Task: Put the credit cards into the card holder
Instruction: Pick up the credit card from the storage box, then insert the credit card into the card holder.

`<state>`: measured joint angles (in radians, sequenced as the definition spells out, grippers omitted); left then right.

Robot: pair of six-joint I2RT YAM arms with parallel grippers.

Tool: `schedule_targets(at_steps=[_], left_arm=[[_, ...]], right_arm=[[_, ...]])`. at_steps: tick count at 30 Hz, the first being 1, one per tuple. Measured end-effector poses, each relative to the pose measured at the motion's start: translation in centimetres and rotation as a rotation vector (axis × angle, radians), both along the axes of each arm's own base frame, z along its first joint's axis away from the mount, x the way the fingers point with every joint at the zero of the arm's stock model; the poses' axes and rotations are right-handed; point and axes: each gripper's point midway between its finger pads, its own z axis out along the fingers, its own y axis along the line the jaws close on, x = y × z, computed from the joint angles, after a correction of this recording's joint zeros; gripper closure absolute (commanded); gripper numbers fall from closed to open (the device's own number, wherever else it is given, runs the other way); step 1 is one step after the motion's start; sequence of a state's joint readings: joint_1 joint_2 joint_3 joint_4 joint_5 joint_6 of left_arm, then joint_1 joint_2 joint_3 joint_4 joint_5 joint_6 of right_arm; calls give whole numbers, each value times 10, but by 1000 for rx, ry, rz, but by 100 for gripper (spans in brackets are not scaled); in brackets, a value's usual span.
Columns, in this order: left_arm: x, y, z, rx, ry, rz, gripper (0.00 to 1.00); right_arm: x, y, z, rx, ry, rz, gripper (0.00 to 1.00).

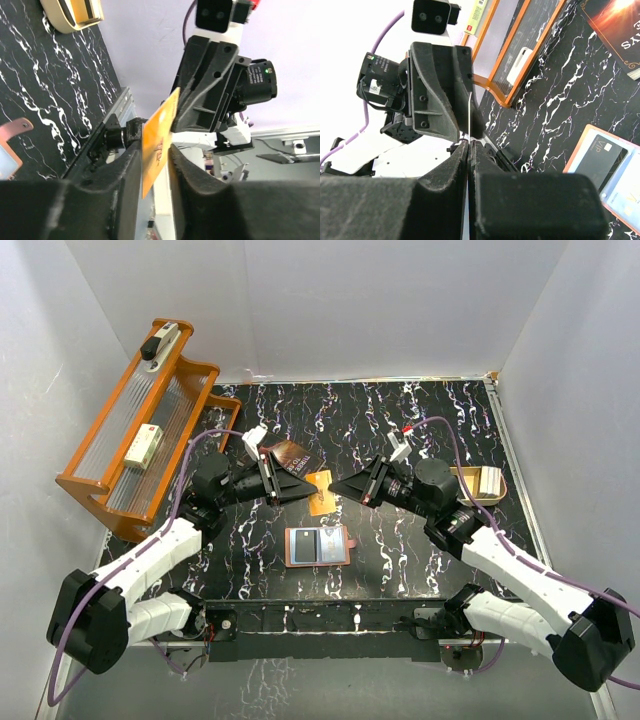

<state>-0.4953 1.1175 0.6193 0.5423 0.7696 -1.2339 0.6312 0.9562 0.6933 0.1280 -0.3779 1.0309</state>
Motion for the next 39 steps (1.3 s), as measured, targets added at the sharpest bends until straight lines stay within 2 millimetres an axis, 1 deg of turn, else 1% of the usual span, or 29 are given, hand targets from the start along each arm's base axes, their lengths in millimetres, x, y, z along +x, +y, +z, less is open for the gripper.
schedule_targets(at_steps=[1, 5, 6, 9, 12, 14, 17, 21, 25, 27, 28, 31, 33, 35, 37, 39], left_arm=[[0, 0, 2, -7, -4, 1, 100], [0, 2, 4, -5, -19, 15, 100], [-1, 2, 3, 3, -23, 19, 100], [-1, 3, -1, 19, -21, 21, 100], [-1, 3, -7, 39, -27, 21, 100], [0, 4, -15, 71, -23, 26, 100], [0, 8, -32, 143, -5, 34, 100], [-1, 14, -56, 247, 8, 38, 100], [-1, 18, -84, 332, 42, 23, 100], [-1, 18, -103, 371, 77, 6, 100], [-1, 18, -109, 381, 88, 3, 100], [-2, 19, -133, 431, 142, -21, 100], [-3, 20, -145, 454, 171, -31, 100], [-3, 20, -152, 468, 189, -36, 100], [-3, 20, -159, 478, 207, -39, 100], [-4, 21, -164, 483, 221, -40, 100]], right_arm=[[-1, 0, -2, 1, 4, 1, 100], [-1, 0, -14, -3, 38, 0, 100], [-1, 1, -16, -5, 47, -1, 99], [0, 1, -17, -9, 49, -3, 85], [0, 0, -22, -26, 56, -9, 75], [1, -1, -25, -40, 50, -12, 68], [4, -6, -37, -98, 46, -38, 60], [9, -19, -60, -223, 47, -91, 56], [12, -32, -84, -339, 54, -122, 54], [12, -37, -98, -399, 68, -125, 53], [12, -38, -105, -424, 77, -123, 53], [11, -45, -138, -536, 129, -107, 53], [8, -50, -159, -609, 168, -92, 53], [5, -56, -176, -670, 200, -78, 53], [3, -59, -186, -709, 216, -66, 53], [1, -59, -191, -726, 221, -55, 55]])
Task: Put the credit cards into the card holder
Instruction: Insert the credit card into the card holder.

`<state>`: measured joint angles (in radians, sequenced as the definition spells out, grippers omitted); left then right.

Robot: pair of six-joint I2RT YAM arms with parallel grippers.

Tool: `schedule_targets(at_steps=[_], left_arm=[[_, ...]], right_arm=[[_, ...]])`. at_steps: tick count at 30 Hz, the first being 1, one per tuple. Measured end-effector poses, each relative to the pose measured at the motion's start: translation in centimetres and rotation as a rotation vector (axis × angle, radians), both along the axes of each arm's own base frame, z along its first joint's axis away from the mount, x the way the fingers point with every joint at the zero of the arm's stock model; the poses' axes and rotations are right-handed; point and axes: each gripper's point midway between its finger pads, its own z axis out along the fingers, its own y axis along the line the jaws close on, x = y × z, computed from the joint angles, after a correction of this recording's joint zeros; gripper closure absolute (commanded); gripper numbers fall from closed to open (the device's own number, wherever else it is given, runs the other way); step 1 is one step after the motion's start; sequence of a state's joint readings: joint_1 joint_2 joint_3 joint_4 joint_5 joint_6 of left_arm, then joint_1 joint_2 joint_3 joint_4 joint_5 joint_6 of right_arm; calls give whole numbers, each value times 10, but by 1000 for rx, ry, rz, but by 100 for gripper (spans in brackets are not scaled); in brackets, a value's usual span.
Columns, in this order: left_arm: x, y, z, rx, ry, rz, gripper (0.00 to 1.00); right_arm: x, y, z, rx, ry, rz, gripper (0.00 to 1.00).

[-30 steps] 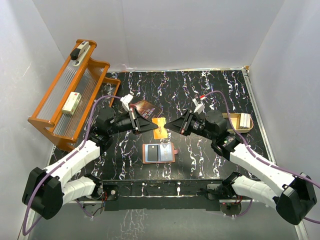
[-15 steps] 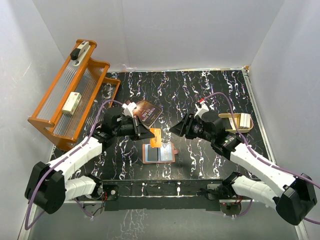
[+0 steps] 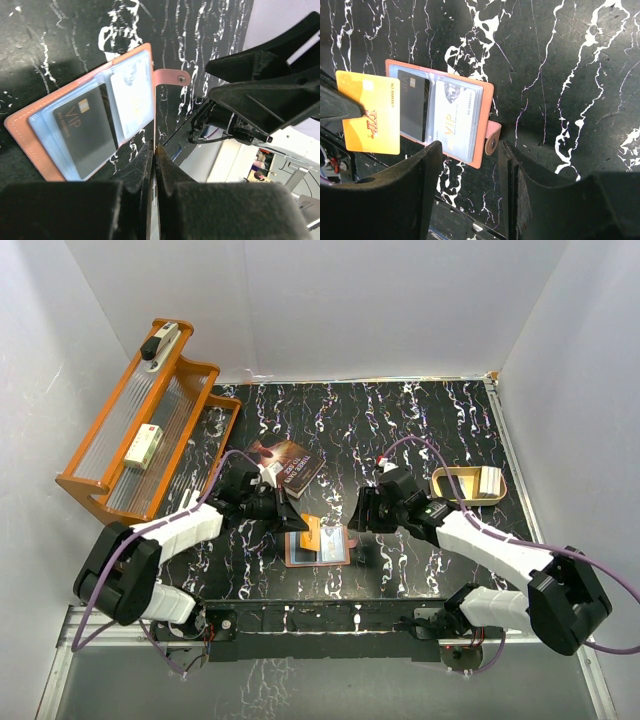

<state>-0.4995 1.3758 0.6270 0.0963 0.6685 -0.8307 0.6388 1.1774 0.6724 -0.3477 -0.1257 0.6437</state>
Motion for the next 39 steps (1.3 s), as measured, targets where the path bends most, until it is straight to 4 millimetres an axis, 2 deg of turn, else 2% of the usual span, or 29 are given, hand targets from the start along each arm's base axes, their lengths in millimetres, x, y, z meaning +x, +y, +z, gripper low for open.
schedule_targets(at_steps=[8, 16, 26, 30, 36, 39], left_arm=[[-4, 1, -31, 37, 97, 11, 100], [-2, 0, -39, 38, 108, 11, 100], [-2, -2, -41, 30, 108, 5, 100], [-3, -2, -42, 29, 113, 2, 100], [-4, -1, -47, 32, 122, 0, 100], [-5, -1, -50, 35, 130, 0, 100]], right_arm=[[-8, 6, -19, -42, 42, 46, 59], [-10, 7, -27, -70, 51, 57, 70], [-8, 0, -35, -111, 42, 47, 71], [-9, -2, -40, -124, 53, 46, 76], [-9, -2, -42, -126, 50, 48, 92], [-11, -3, -45, -129, 51, 49, 96]])
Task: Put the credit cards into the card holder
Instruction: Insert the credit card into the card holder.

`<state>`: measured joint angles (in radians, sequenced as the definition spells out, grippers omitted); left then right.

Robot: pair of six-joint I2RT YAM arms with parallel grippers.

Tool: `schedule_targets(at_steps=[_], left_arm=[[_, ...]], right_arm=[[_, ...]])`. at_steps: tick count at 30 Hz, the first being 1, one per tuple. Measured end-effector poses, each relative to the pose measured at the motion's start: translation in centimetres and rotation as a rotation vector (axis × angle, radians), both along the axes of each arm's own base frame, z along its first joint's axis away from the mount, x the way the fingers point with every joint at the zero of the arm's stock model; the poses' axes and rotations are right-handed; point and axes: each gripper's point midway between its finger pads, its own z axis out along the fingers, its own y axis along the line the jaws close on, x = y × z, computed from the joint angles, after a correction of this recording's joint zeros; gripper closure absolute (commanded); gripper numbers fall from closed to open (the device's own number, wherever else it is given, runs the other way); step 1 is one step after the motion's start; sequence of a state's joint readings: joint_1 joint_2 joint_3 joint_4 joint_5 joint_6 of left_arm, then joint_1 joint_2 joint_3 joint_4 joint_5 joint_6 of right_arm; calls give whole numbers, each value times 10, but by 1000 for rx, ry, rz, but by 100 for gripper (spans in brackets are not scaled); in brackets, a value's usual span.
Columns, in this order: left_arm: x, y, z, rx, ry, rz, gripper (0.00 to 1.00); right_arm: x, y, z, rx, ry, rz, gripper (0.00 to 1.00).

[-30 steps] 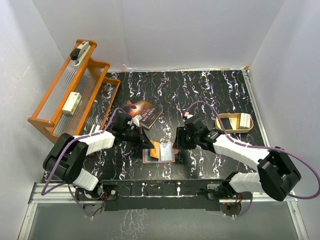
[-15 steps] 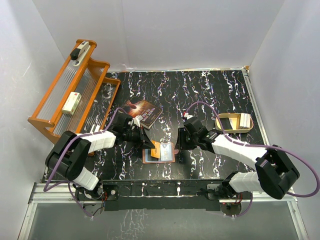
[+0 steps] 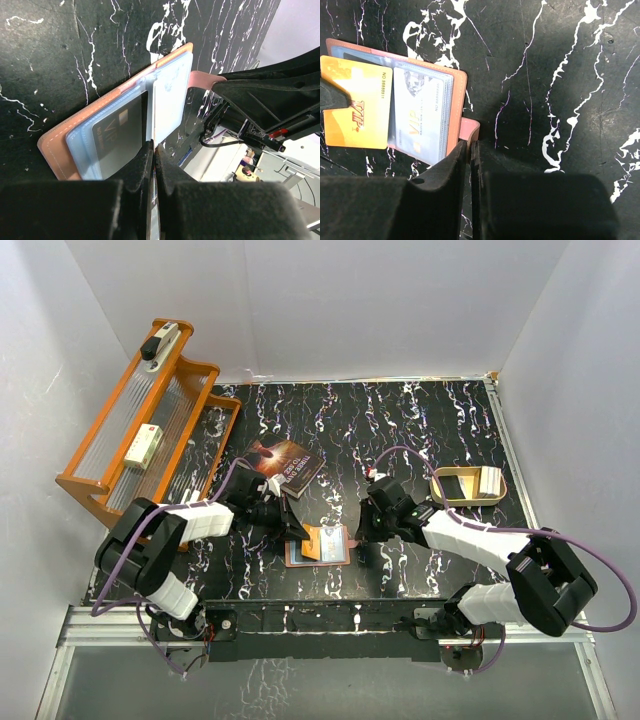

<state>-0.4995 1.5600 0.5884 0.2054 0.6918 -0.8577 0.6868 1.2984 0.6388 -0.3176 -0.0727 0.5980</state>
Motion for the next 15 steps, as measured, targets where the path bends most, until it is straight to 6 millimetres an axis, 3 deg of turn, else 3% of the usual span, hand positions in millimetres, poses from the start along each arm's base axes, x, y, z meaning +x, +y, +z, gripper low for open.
schedule_targets(at_steps=[15], left_arm=[[-1, -1, -5, -7, 15, 6, 100]], right_arm=[[0, 0, -3, 7, -7, 0, 100]])
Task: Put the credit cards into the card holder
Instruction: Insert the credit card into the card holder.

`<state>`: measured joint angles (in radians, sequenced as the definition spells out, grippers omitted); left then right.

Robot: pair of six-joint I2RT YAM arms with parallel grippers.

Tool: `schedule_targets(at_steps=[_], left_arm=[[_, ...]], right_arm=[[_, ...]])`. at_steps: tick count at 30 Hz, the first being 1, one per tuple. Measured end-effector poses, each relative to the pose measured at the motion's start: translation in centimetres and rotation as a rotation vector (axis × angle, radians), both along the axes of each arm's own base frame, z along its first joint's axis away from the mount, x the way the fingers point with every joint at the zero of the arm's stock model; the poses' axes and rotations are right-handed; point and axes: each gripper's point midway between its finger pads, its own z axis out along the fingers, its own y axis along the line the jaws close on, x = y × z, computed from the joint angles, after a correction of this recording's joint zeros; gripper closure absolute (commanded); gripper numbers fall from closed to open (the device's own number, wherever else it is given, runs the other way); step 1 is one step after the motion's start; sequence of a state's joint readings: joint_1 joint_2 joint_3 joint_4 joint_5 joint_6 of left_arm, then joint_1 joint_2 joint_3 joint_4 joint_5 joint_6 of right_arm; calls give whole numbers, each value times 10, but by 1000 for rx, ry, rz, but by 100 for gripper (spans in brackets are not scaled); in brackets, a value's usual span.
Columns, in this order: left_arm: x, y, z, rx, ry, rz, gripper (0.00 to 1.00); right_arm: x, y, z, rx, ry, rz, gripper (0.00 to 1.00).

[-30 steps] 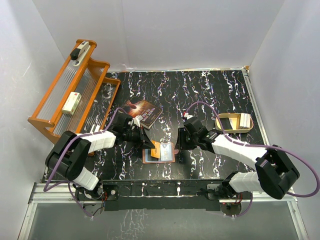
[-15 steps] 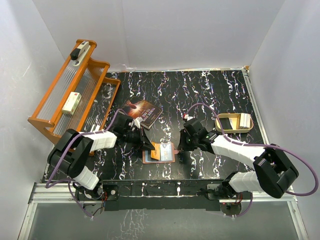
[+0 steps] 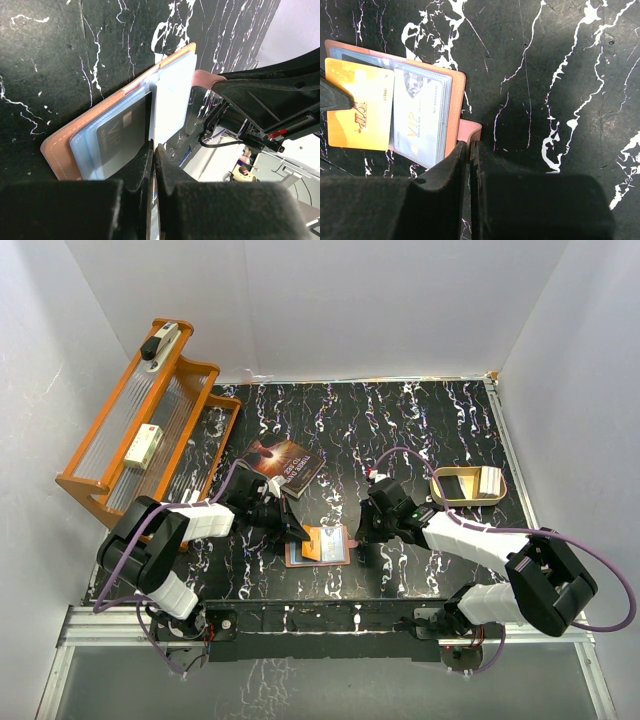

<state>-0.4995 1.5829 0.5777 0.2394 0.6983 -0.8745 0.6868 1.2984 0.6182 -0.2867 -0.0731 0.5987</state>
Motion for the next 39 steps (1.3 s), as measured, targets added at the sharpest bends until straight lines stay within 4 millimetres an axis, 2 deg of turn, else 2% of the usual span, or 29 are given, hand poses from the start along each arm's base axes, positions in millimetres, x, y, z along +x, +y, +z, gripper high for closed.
schedule_targets(at_steps=[19, 39], left_arm=[[-2, 1, -1, 3, 25, 11, 100], [-2, -7, -4, -53, 11, -17, 100]], right_arm=[[-1, -1, -2, -1, 0, -1, 100], [-1, 0, -5, 2, -1, -1, 100]])
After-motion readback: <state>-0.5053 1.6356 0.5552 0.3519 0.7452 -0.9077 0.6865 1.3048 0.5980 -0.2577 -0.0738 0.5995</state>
